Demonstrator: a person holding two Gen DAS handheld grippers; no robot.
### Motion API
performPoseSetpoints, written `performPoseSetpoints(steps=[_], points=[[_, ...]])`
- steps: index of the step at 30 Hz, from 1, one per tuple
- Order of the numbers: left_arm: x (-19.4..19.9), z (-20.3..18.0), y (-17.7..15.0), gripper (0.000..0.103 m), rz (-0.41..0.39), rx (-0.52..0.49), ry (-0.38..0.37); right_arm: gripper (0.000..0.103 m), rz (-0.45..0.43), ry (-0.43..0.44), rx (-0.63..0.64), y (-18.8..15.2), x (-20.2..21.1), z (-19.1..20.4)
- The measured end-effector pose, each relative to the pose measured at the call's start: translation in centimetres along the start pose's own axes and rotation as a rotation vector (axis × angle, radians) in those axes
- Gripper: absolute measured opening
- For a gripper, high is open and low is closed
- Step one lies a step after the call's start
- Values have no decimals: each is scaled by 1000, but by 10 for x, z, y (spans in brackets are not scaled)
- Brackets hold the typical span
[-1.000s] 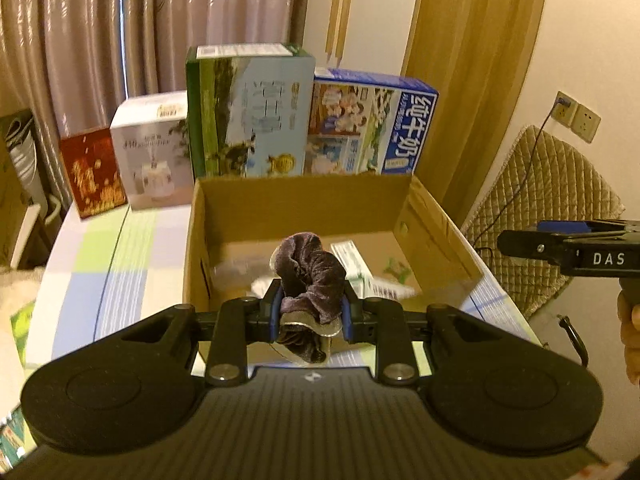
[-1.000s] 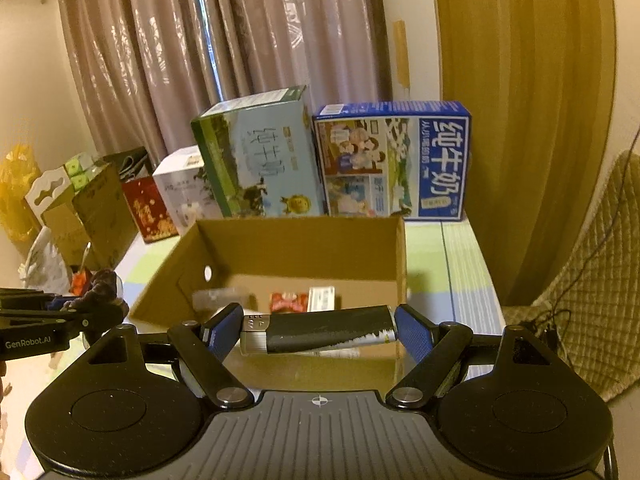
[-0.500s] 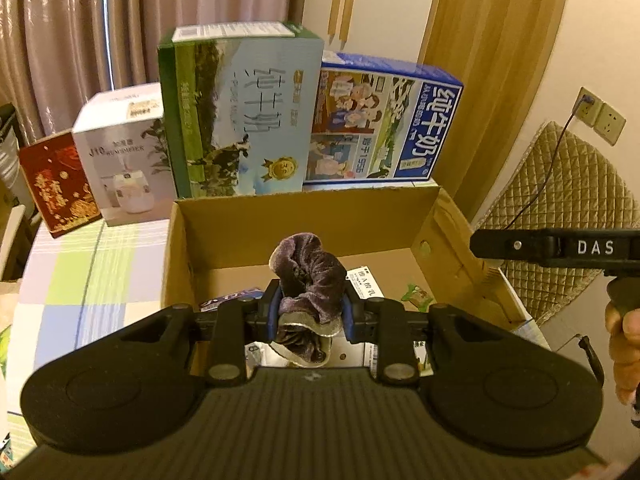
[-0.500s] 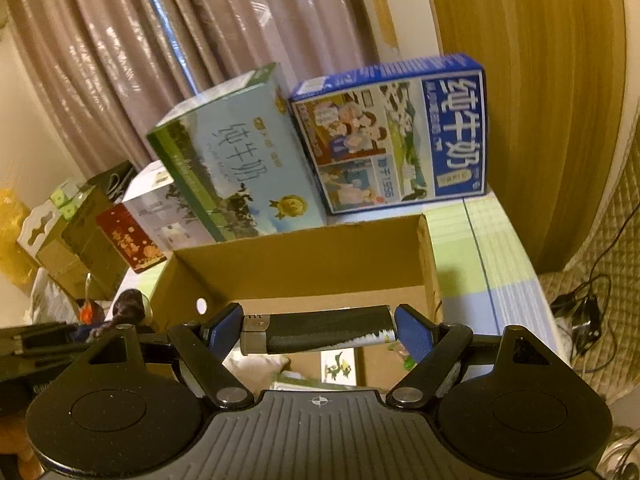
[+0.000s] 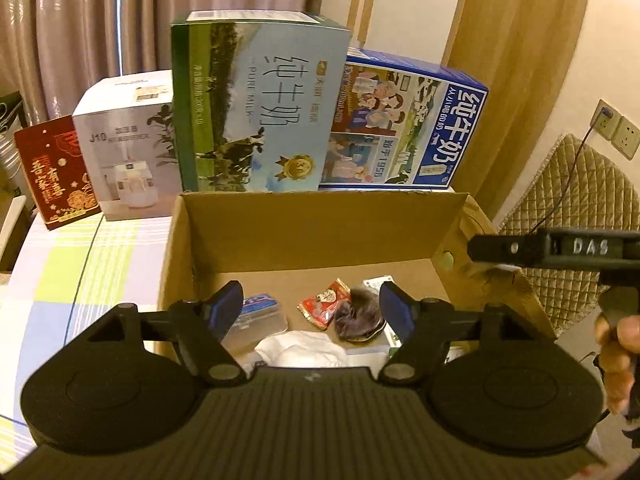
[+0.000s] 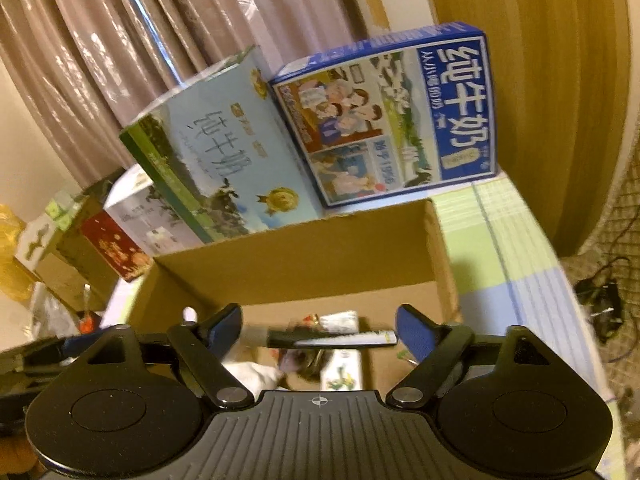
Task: Organize objects
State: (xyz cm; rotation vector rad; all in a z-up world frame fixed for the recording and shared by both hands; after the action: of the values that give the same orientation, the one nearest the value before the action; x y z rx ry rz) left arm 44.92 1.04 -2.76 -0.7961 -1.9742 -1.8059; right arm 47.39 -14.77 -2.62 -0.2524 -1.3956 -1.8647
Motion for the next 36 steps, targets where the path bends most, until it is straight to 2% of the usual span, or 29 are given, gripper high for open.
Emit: performPoseSetpoints(steps=[7,9,11,18,24,28,33,36], points=[[24,6,-5,88,-29,6,15,101,-45,-1,-13,5,20,-4],[35,6,-9,97,-40,10,20,101,-48,-10,2,3,33,-5],[47,4,-14,101,-54,10,25,101,-50,-18,13,-3,48,-5],[98,2,-37,102,-72,45,76,101,-32,-45,67,-35,105,6],[151,-10,-61,102,-77,39,103,101,-16,-72,89,-70,156,19],[183,-15,-78,102,-72,49,137,101,-32,-102,131,-91,192,28],[222,-23,-98,102,-61,78,140,101,-49,-121,138,-113,229,37],[243,-31,-110,102,-65,60,167,101,-55,-126,159,-126,245,44]])
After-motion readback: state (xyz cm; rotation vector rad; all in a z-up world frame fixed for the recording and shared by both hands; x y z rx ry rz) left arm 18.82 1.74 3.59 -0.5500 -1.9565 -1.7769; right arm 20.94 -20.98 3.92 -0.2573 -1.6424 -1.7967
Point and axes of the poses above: each gripper's, at about its wrist camera, not at the fingertips, and x roughly against the way its jaws point, z to its left, y to its top, the point moved 10 cm from there along -x, roughly the way its jaws point, and after that the axes turned 6 degrees about -z, right-handed, at the moved point
